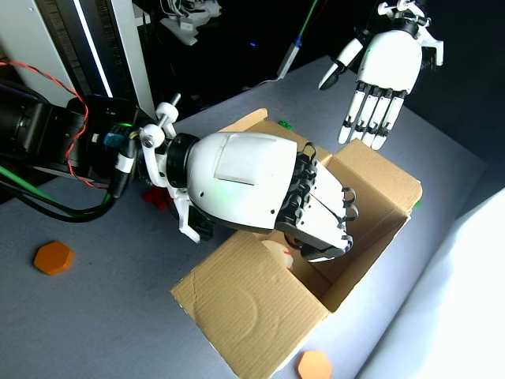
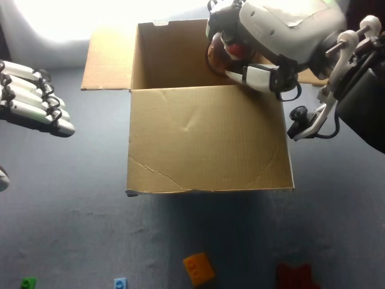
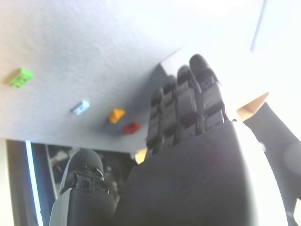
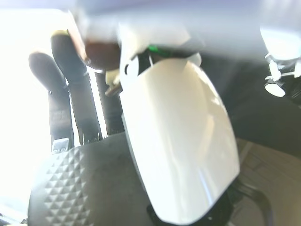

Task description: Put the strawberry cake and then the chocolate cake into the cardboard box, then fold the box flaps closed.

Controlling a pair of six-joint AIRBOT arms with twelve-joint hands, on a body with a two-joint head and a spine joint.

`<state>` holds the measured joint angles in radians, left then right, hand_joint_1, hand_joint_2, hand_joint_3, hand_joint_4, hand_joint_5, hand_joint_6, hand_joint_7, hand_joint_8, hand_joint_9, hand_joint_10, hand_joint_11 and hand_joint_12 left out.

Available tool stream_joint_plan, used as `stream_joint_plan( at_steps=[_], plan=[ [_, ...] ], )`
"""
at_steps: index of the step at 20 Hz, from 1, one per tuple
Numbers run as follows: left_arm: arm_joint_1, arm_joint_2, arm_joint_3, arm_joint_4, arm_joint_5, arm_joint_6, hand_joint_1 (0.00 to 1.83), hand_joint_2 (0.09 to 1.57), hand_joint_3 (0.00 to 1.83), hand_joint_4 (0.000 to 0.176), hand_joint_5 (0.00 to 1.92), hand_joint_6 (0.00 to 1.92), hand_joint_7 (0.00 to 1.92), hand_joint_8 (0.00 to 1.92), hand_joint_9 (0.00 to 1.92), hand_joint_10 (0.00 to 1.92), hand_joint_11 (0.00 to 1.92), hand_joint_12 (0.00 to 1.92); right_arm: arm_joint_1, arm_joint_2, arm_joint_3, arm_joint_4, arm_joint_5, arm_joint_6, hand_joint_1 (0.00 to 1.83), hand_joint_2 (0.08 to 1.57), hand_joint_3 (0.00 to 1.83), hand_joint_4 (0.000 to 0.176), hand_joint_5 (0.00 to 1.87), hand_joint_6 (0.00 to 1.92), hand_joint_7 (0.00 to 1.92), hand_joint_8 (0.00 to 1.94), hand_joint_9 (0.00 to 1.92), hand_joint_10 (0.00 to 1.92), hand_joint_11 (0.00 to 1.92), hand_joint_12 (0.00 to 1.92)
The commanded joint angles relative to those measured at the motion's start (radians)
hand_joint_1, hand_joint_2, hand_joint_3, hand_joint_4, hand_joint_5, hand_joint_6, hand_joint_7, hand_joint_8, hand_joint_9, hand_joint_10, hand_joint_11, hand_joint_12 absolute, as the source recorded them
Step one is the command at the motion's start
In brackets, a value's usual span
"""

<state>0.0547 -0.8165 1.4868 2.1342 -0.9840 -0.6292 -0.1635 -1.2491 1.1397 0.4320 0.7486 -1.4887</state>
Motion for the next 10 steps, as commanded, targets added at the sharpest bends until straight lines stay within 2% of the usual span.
stream_joint_plan(
  at_steps=[1, 2, 3, 4, 5, 6, 7, 8, 9, 10],
  plan=[
    [-0.006, 0.002, 0.007, -0.074, 0.028, 0.006, 0.0, 1.16, 0.0, 0.0, 0.17, 0.0, 0.22, 0.0, 0.18, 0.01, 0.0, 0.62, 0.006, 0.003, 0.008, -0.037, 0.122, 0.008, 1.2, 1.18, 0.0, 0.0, 0.88, 1.06, 0.85, 1.31, 0.67, 1.31, 0.44, 1.81],
    [-0.006, -0.006, 0.012, -0.088, 0.031, 0.015, 0.0, 1.17, 0.0, 0.0, 0.17, 0.0, 0.21, 0.0, 0.18, 0.0, 0.0, 0.62, 0.006, -0.005, 0.019, -0.037, 0.122, 0.009, 1.19, 1.2, 0.01, 0.0, 0.75, 1.21, 0.87, 1.3, 0.64, 1.29, 0.43, 1.82],
    [-0.006, -0.012, 0.017, -0.101, 0.032, 0.029, 0.0, 1.17, 0.0, 0.0, 0.17, 0.0, 0.21, 0.0, 0.18, 0.0, 0.0, 0.62, 0.004, -0.01, 0.025, -0.037, 0.122, 0.014, 1.12, 1.15, 0.0, 0.0, 0.56, 0.8, 0.72, 0.78, 0.63, 1.19, 0.36, 1.8],
    [-0.006, -0.018, 0.022, -0.109, 0.032, 0.037, 0.0, 1.17, 0.0, 0.0, 0.17, 0.0, 0.22, 0.0, 0.18, 0.0, 0.0, 0.63, 0.002, -0.013, 0.028, -0.037, 0.122, 0.016, 0.97, 1.17, 0.0, 0.0, 0.45, 0.51, 0.66, 0.41, 0.57, 1.01, 0.27, 1.69],
    [-0.006, -0.029, 0.032, -0.116, 0.032, 0.05, 0.0, 1.17, 0.0, 0.0, 0.17, 0.0, 0.21, 0.0, 0.18, 0.0, 0.0, 0.63, 0.0, -0.015, 0.029, -0.037, 0.122, 0.017, 0.88, 1.18, 0.0, 0.0, 0.41, 0.31, 0.65, 0.19, 0.53, 0.83, 0.18, 1.61],
    [-0.006, -0.039, 0.042, -0.116, 0.033, 0.054, 0.0, 1.17, 0.0, 0.0, 0.17, 0.0, 0.21, 0.0, 0.18, 0.0, 0.0, 0.63, -0.001, -0.015, 0.029, -0.037, 0.122, 0.018, 0.88, 1.18, 0.0, 0.0, 0.41, 0.31, 0.65, 0.19, 0.53, 0.83, 0.18, 1.61],
    [-0.001, -0.05, 0.053, -0.116, 0.037, 0.055, 0.0, 1.17, 0.0, 0.0, 0.17, 0.0, 0.22, 0.0, 0.19, 0.01, 0.0, 0.61, -0.001, -0.016, 0.029, -0.037, 0.122, 0.02, 0.76, 1.11, 0.0, 0.0, 0.23, 0.06, 0.47, 0.01, 0.42, 0.37, 0.01, 1.35],
    [0.009, -0.063, 0.063, -0.116, 0.041, 0.058, 0.0, 1.17, 0.0, 0.0, 0.17, 0.0, 0.22, 0.0, 0.2, 0.01, 0.0, 0.61, -0.001, -0.016, 0.029, -0.037, 0.121, 0.021, 0.76, 1.07, 0.0, 0.0, 0.19, 0.02, 0.41, 0.0, 0.4, 0.23, 0.0, 1.24],
    [0.021, -0.072, 0.072, -0.116, 0.044, 0.058, 0.0, 1.17, 0.0, 0.0, 0.17, 0.0, 0.22, 0.0, 0.2, 0.01, 0.0, 0.61, -0.001, -0.015, 0.029, -0.037, 0.12, 0.021, 0.76, 1.07, 0.0, 0.0, 0.19, 0.02, 0.41, 0.0, 0.4, 0.23, 0.0, 1.24],
    [0.036, -0.081, 0.08, -0.116, 0.048, 0.06, 0.0, 1.17, 0.0, 0.0, 0.16, 0.0, 0.21, 0.0, 0.19, 0.0, 0.0, 0.6, 0.001, -0.015, 0.029, -0.037, 0.118, 0.021, 0.72, 1.01, 0.0, 0.0, 0.14, 0.0, 0.31, 0.0, 0.35, 0.09, 0.0, 1.01]
  ],
)
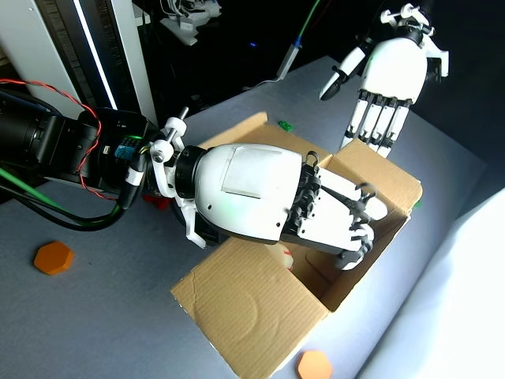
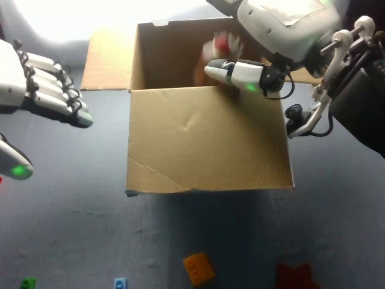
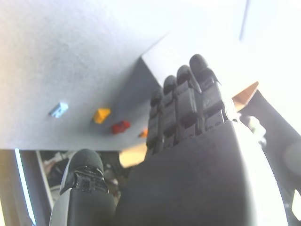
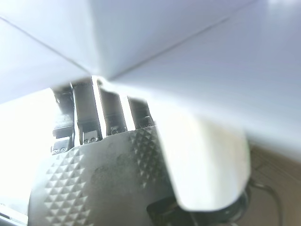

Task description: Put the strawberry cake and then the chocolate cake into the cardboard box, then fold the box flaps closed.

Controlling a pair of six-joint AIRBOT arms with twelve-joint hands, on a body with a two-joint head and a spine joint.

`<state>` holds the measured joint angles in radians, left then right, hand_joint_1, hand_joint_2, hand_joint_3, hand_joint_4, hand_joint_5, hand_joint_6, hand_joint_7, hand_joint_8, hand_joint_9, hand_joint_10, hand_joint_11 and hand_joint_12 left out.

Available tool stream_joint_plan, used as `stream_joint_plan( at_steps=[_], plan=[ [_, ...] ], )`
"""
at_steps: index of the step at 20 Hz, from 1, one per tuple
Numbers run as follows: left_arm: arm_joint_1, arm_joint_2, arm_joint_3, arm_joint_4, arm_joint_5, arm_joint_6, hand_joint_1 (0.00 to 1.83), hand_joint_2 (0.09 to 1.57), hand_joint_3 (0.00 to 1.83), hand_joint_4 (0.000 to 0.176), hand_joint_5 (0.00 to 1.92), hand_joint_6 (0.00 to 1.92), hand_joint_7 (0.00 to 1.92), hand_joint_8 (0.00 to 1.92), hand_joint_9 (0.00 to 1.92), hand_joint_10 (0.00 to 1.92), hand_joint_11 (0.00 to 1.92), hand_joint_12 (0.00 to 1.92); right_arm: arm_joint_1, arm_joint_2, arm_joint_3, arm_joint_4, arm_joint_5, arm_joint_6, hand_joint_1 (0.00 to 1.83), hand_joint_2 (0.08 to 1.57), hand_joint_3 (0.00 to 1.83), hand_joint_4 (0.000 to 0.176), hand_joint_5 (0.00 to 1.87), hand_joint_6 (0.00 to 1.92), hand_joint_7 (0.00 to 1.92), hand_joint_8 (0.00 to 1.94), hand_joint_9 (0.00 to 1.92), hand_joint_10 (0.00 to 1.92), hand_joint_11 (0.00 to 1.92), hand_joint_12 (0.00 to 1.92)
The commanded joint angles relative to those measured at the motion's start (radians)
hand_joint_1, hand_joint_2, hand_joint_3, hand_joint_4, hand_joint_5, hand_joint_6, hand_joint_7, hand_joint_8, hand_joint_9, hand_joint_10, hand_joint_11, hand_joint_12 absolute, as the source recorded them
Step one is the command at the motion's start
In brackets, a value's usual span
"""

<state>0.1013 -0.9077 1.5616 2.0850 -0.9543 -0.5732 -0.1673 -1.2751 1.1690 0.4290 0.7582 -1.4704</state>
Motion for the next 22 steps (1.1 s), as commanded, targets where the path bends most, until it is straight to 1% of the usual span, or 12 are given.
stream_joint_plan(
  at_steps=[1, 2, 3, 4, 8, 9, 11, 13, 14, 16, 17, 22],
  plan=[
    [0.001, 0.005, 0.009, -0.07, 0.023, 0.01, 0.0, 1.17, 0.0, 0.0, 0.16, 0.0, 0.21, 0.0, 0.19, 0.0, 0.0, 0.6, 0.006, 0.013, -0.001, -0.033, 0.106, 0.003, 0.72, 1.01, 0.0, 0.0, 0.14, 0.0, 0.31, 0.0, 0.35, 0.09, 0.0, 1.01],
    [0.018, -0.001, 0.014, -0.09, 0.026, 0.024, 0.0, 1.17, 0.0, 0.0, 0.16, 0.0, 0.21, 0.0, 0.19, 0.0, 0.0, 0.59, 0.009, 0.017, -0.002, -0.033, 0.102, 0.003, 0.68, 0.98, 0.0, 0.0, 0.08, 0.0, 0.22, 0.0, 0.27, 0.03, 0.0, 0.78],
    [0.031, -0.006, 0.016, -0.102, 0.033, 0.033, 0.0, 1.17, 0.0, 0.0, 0.16, 0.0, 0.21, 0.0, 0.19, 0.0, 0.0, 0.59, 0.011, 0.024, -0.005, -0.033, 0.098, 0.003, 0.68, 0.98, 0.0, 0.0, 0.08, 0.0, 0.22, 0.0, 0.27, 0.03, 0.0, 0.78],
    [0.044, -0.01, 0.019, -0.114, 0.039, 0.037, 0.0, 1.17, 0.0, 0.0, 0.16, 0.0, 0.21, 0.0, 0.19, 0.0, 0.0, 0.6, 0.016, 0.032, -0.009, -0.033, 0.093, 0.003, 0.65, 0.96, 0.0, 0.0, 0.08, 0.01, 0.21, 0.0, 0.24, 0.01, 0.0, 0.67],
    [0.08, -0.019, 0.025, -0.195, 0.071, 0.066, 0.0, 1.16, 0.0, 0.0, 0.15, 0.0, 0.21, 0.0, 0.19, 0.0, 0.0, 0.61, 0.051, 0.105, -0.064, -0.033, 0.064, 0.004, 0.62, 0.99, 0.0, 0.0, 0.09, 0.0, 0.21, 0.0, 0.25, 0.01, 0.0, 0.76],
    [0.08, -0.021, 0.03, -0.214, 0.073, 0.069, 0.0, 1.16, 0.0, 0.0, 0.15, 0.0, 0.21, 0.0, 0.19, 0.0, 0.0, 0.62, 0.055, 0.127, -0.081, -0.033, 0.06, 0.004, 0.66, 0.97, 0.0, 0.0, 0.11, 0.01, 0.23, 0.01, 0.26, 0.01, 0.0, 0.76],
    [0.078, -0.028, 0.045, -0.257, 0.077, 0.089, 0.0, 1.16, 0.0, 0.0, 0.16, 0.0, 0.21, 0.0, 0.19, 0.0, 0.0, 0.62, 0.057, 0.18, -0.12, -0.022, 0.061, -0.004, 0.58, 0.99, 0.01, 0.0, 0.11, 0.01, 0.23, 0.01, 0.26, 0.01, 0.0, 0.77],
    [0.063, -0.042, 0.076, -0.276, 0.08, 0.096, 0.0, 1.16, 0.0, 0.0, 0.16, 0.0, 0.21, 0.0, 0.19, 0.0, 0.0, 0.62, 0.056, 0.249, -0.161, 0.062, 0.046, -0.05, 0.51, 1.02, 0.01, 0.0, 0.1, 0.0, 0.22, 0.0, 0.24, 0.0, 0.0, 0.79],
    [0.054, -0.046, 0.09, -0.277, 0.08, 0.096, 0.0, 1.16, 0.0, 0.0, 0.16, 0.0, 0.21, 0.0, 0.19, 0.0, 0.0, 0.62, 0.048, 0.284, -0.173, 0.123, 0.038, -0.075, 0.42, 1.04, 0.01, 0.0, 0.07, 0.0, 0.17, 0.0, 0.19, 0.0, 0.0, 0.61],
    [0.023, -0.052, 0.117, -0.276, 0.08, 0.097, 0.0, 1.16, 0.0, 0.0, 0.15, 0.0, 0.19, 0.0, 0.17, 0.0, 0.0, 0.58, 0.021, 0.353, -0.191, 0.241, 0.043, -0.135, 0.39, 1.06, 0.01, 0.0, 0.09, 0.01, 0.17, 0.0, 0.16, 0.01, 0.0, 0.41],
    [-0.001, -0.055, 0.129, -0.272, 0.08, 0.099, 0.0, 1.16, 0.0, 0.0, 0.15, 0.0, 0.18, 0.0, 0.17, 0.0, 0.0, 0.58, -0.008, 0.392, -0.2, 0.275, 0.066, -0.15, 0.31, 1.08, 0.01, 0.0, 0.07, 0.0, 0.16, 0.0, 0.15, 0.0, 0.0, 0.28],
    [-0.098, -0.061, 0.136, -0.24, 0.062, 0.083, 0.0, 1.17, 0.0, 0.0, 0.14, 0.0, 0.18, 0.0, 0.15, 0.0, 0.0, 0.58, -0.131, 0.483, -0.209, 0.457, 0.089, -0.199, 0.19, 1.16, 0.01, 0.0, 0.11, 0.01, 0.18, 0.0, 0.16, 0.0, 0.0, 0.21]
  ],
)
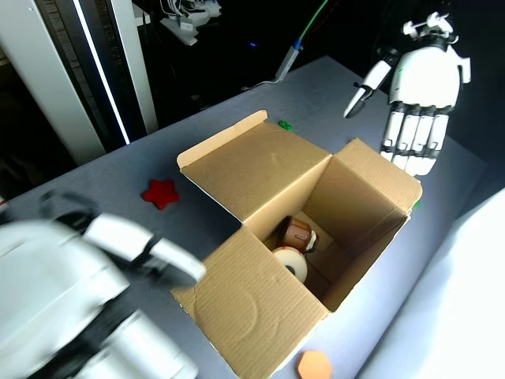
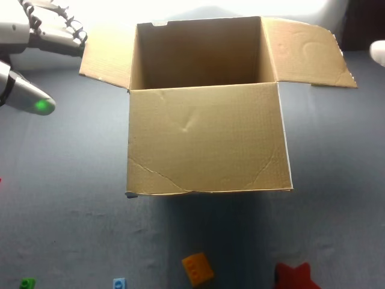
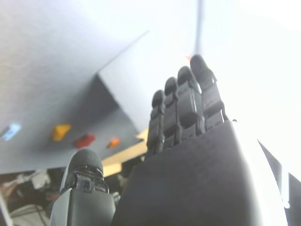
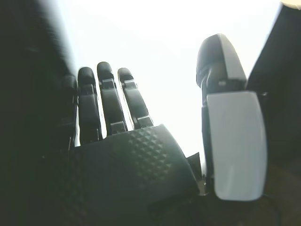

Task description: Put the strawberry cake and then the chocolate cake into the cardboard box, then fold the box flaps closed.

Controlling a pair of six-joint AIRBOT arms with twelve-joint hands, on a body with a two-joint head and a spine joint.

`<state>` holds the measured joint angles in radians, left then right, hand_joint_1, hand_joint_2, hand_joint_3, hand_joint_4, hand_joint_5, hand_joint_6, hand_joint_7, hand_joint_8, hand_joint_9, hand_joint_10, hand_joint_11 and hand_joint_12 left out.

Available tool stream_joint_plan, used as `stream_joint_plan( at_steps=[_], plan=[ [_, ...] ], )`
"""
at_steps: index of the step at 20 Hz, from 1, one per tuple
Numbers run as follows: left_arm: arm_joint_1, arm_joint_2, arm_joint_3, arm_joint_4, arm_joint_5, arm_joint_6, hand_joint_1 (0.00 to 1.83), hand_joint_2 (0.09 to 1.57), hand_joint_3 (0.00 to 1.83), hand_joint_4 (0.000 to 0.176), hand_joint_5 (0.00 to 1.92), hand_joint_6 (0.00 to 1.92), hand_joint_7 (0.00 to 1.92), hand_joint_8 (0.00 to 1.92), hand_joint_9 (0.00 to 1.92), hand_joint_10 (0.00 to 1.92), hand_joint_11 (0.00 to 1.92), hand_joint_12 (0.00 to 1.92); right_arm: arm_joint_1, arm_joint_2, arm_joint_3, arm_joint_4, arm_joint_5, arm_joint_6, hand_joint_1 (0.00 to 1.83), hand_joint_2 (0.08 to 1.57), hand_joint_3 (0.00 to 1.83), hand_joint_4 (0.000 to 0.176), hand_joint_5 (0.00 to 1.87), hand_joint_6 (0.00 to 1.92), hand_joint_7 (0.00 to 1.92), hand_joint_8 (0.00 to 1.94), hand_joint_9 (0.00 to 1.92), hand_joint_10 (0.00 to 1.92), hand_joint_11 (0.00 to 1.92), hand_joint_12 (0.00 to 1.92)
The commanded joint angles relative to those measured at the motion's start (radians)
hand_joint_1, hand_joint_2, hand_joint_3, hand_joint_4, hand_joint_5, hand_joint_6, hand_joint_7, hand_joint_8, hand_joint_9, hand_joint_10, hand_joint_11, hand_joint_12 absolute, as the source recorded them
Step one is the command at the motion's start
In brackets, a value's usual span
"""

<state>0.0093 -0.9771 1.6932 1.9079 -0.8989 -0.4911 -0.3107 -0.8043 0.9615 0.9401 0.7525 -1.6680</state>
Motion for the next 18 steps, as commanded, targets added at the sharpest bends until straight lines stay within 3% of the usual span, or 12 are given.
stream_joint_plan(
  at_steps=[1, 10, 13, 15, 18],
  plan=[
    [-0.02, 0.009, -0.001, -0.052, 0.005, -0.002, 0.0, 1.17, 0.0, 0.0, 0.15, 0.0, 0.18, 0.0, 0.14, 0.0, 0.0, 0.58, -0.003, 0.02, -0.002, -0.027, 0.088, -0.003, 0.18, 1.17, 0.01, 0.0, 0.1, 0.0, 0.18, 0.0, 0.16, 0.0, 0.0, 0.18],
    [-0.088, -0.029, -0.038, 0.002, -0.008, -0.014, 0.0, 1.16, 0.0, 0.0, 0.14, 0.01, 0.17, 0.01, 0.14, 0.01, 0.0, 0.55, -0.093, 0.017, -0.009, 0.097, 0.006, -0.112, 0.0, 1.23, 0.01, 0.0, 0.13, 0.0, 0.15, 0.0, 0.13, 0.0, 0.0, 0.29],
    [-0.098, -0.05, -0.048, 0.017, -0.008, -0.014, 0.0, 1.16, 0.0, 0.0, 0.12, 0.0, 0.16, 0.0, 0.14, 0.01, 0.0, 0.52, -0.11, 0.007, -0.01, 0.097, -0.081, -0.135, 0.0, 1.24, 0.0, 0.0, 0.15, 0.01, 0.19, 0.01, 0.17, 0.01, 0.0, 0.52],
    [-0.099, -0.073, -0.046, 0.028, -0.008, -0.014, 0.0, 1.16, 0.0, 0.0, 0.11, 0.0, 0.15, 0.0, 0.14, 0.01, 0.0, 0.47, -0.111, 0.001, -0.01, 0.097, -0.158, -0.138, 0.0, 1.23, 0.0, 0.0, 0.13, 0.01, 0.18, 0.0, 0.16, 0.0, 0.0, 0.44],
    [-0.088, -0.114, -0.029, 0.046, -0.006, -0.012, 0.0, 1.16, 0.0, 0.0, 0.11, 0.0, 0.16, 0.0, 0.16, 0.01, 0.0, 0.51, -0.115, -0.012, -0.012, 0.068, -0.206, -0.138, 0.0, 1.22, 0.0, 0.0, 0.11, 0.0, 0.15, 0.0, 0.14, 0.0, 0.0, 0.45]
  ],
)
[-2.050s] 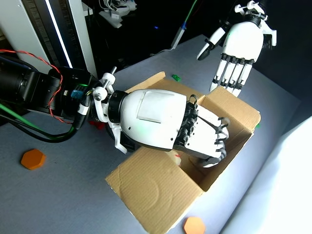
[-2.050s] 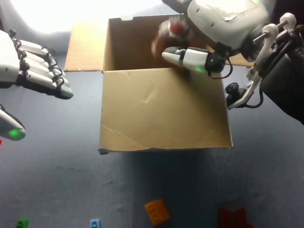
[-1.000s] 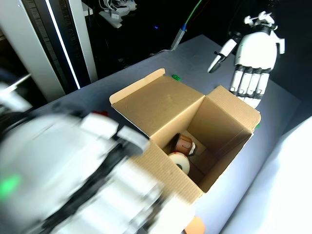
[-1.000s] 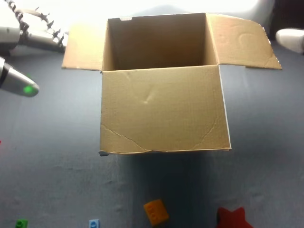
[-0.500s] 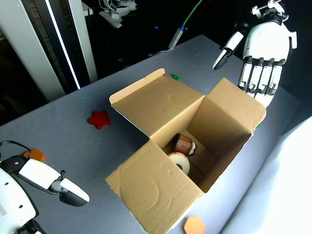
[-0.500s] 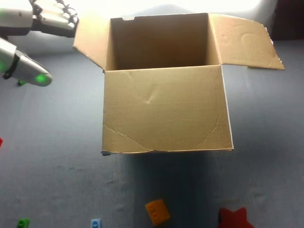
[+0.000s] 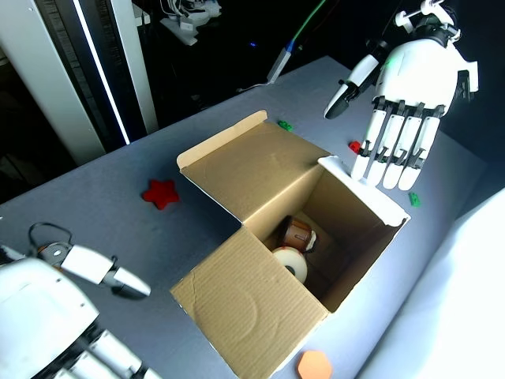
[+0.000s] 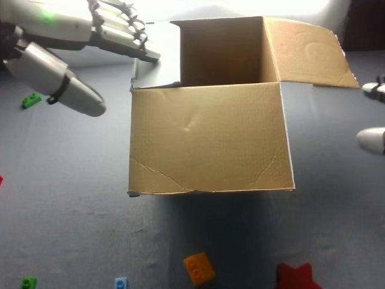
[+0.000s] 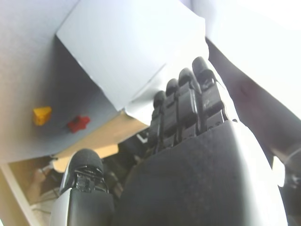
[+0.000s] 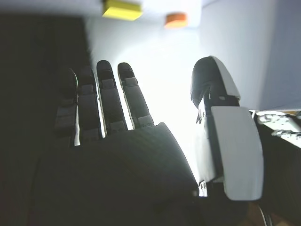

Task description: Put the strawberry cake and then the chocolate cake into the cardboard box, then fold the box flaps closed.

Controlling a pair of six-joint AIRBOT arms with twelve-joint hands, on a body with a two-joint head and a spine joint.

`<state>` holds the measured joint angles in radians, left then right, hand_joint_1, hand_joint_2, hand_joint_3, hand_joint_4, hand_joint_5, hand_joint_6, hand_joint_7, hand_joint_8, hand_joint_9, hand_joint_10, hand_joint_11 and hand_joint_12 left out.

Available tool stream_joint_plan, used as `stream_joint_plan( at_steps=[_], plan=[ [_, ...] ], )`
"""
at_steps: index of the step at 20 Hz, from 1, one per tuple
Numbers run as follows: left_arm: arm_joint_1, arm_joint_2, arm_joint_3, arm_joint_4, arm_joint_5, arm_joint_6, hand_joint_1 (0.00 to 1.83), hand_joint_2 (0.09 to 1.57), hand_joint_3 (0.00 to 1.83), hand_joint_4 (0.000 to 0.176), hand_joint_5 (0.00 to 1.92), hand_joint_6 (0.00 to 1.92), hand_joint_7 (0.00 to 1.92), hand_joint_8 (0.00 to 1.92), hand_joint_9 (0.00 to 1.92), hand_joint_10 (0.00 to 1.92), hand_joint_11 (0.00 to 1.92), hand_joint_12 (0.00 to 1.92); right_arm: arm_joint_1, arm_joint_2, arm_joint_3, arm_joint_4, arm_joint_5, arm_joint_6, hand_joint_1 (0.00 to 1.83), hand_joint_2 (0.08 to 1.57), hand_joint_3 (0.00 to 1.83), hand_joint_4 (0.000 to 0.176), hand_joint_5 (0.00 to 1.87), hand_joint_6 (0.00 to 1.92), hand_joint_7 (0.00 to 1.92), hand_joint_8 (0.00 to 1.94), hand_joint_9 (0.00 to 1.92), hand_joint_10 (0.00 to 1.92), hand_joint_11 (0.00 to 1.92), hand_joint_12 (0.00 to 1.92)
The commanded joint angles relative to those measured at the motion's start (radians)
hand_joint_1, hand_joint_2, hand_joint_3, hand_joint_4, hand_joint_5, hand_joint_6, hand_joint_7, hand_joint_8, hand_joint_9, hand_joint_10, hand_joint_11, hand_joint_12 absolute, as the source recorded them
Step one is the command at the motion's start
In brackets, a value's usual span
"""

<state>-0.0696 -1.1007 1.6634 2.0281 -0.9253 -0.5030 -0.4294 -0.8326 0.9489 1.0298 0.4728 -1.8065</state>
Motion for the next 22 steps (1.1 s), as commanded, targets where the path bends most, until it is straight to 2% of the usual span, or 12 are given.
stream_joint_plan(
  at_steps=[1, 3, 5, 7, 8, 10, 13, 15, 17, 19, 22],
  plan=[
    [-0.006, -0.003, 0.007, -0.069, 0.021, 0.002, 0.0, 1.16, 0.0, 0.0, 0.11, 0.0, 0.16, 0.0, 0.16, 0.01, 0.0, 0.51, -0.007, 0.008, -0.002, -0.046, 0.073, -0.003, 0.0, 1.22, 0.0, 0.0, 0.09, 0.0, 0.15, 0.0, 0.14, 0.0, 0.0, 0.45],
    [0.001, -0.029, 0.018, -0.06, 0.021, 0.01, 0.0, 1.15, 0.0, 0.0, 0.12, 0.0, 0.18, 0.0, 0.17, 0.01, 0.0, 0.58, -0.042, -0.019, -0.008, -0.093, 0.096, -0.008, 0.0, 1.22, 0.0, 0.0, 0.1, 0.0, 0.14, 0.0, 0.14, 0.0, 0.0, 0.46],
    [0.018, -0.048, 0.021, -0.052, 0.021, 0.016, 0.0, 1.16, 0.0, 0.0, 0.11, 0.0, 0.18, 0.0, 0.16, 0.0, 0.0, 0.54, -0.078, -0.051, -0.007, -0.171, 0.169, 0.001, 0.0, 1.23, 0.0, 0.0, 0.09, 0.01, 0.14, 0.0, 0.13, 0.0, 0.0, 0.41],
    [0.04, -0.054, 0.013, -0.039, 0.024, 0.016, 0.0, 1.16, 0.0, 0.0, 0.12, 0.0, 0.18, 0.0, 0.17, 0.0, 0.0, 0.56, -0.089, -0.077, -0.005, -0.22, 0.192, 0.025, 0.0, 1.23, 0.0, 0.0, 0.11, 0.01, 0.16, 0.0, 0.14, 0.0, 0.0, 0.5],
    [0.05, -0.054, 0.008, -0.032, 0.025, 0.016, 0.0, 1.16, 0.0, 0.0, 0.12, 0.0, 0.16, 0.0, 0.16, 0.0, 0.0, 0.55, -0.085, -0.086, -0.005, -0.225, 0.201, 0.036, 0.0, 1.23, 0.0, 0.0, 0.1, 0.0, 0.14, 0.0, 0.13, 0.0, 0.0, 0.48],
    [0.072, -0.054, 0.006, -0.029, 0.027, 0.018, 0.0, 1.17, 0.0, 0.0, 0.12, 0.0, 0.17, 0.0, 0.16, 0.0, 0.0, 0.53, -0.058, -0.094, -0.005, -0.225, 0.226, 0.058, 0.0, 1.23, 0.0, 0.0, 0.12, 0.01, 0.16, 0.01, 0.15, 0.01, 0.0, 0.48],
    [0.09, -0.053, 0.006, -0.02, 0.027, 0.018, 0.0, 1.18, 0.0, 0.0, 0.12, 0.0, 0.2, 0.01, 0.18, 0.01, 0.0, 0.61, 0.002, -0.08, -0.011, -0.225, 0.25, 0.065, 0.0, 1.24, 0.0, 0.0, 0.13, 0.01, 0.16, 0.0, 0.13, 0.0, 0.0, 0.54],
    [0.086, -0.053, 0.005, -0.02, 0.027, 0.018, 0.0, 1.18, 0.0, 0.0, 0.12, 0.0, 0.2, 0.0, 0.18, 0.0, 0.0, 0.59, 0.055, -0.052, -0.026, -0.225, 0.248, 0.089, 0.0, 1.23, 0.0, 0.0, 0.11, 0.0, 0.13, 0.0, 0.1, 0.0, 0.0, 0.45],
    [0.062, -0.051, 0.005, -0.02, 0.027, 0.016, 0.0, 1.17, 0.0, 0.0, 0.14, 0.01, 0.2, 0.0, 0.18, 0.0, 0.0, 0.61, 0.116, -0.018, -0.059, -0.225, 0.245, 0.092, 0.0, 1.21, 0.0, 0.0, 0.1, 0.0, 0.14, 0.0, 0.11, 0.0, 0.0, 0.5],
    [0.033, -0.046, 0.008, -0.02, 0.027, 0.012, 0.0, 1.16, 0.0, 0.0, 0.17, 0.01, 0.22, 0.01, 0.2, 0.01, 0.0, 0.61, 0.172, 0.005, -0.093, -0.227, 0.237, 0.092, 0.0, 1.2, 0.0, 0.0, 0.07, 0.0, 0.12, 0.0, 0.11, 0.0, 0.0, 0.43],
    [-0.022, -0.02, 0.0, -0.02, 0.027, 0.008, 0.0, 1.17, 0.0, 0.0, 0.15, 0.0, 0.21, 0.0, 0.19, 0.01, 0.0, 0.6, 0.227, 0.008, -0.125, -0.227, 0.213, 0.093, 0.0, 1.18, 0.0, 0.0, 0.09, 0.0, 0.13, 0.0, 0.13, 0.01, 0.0, 0.54]
  ],
)
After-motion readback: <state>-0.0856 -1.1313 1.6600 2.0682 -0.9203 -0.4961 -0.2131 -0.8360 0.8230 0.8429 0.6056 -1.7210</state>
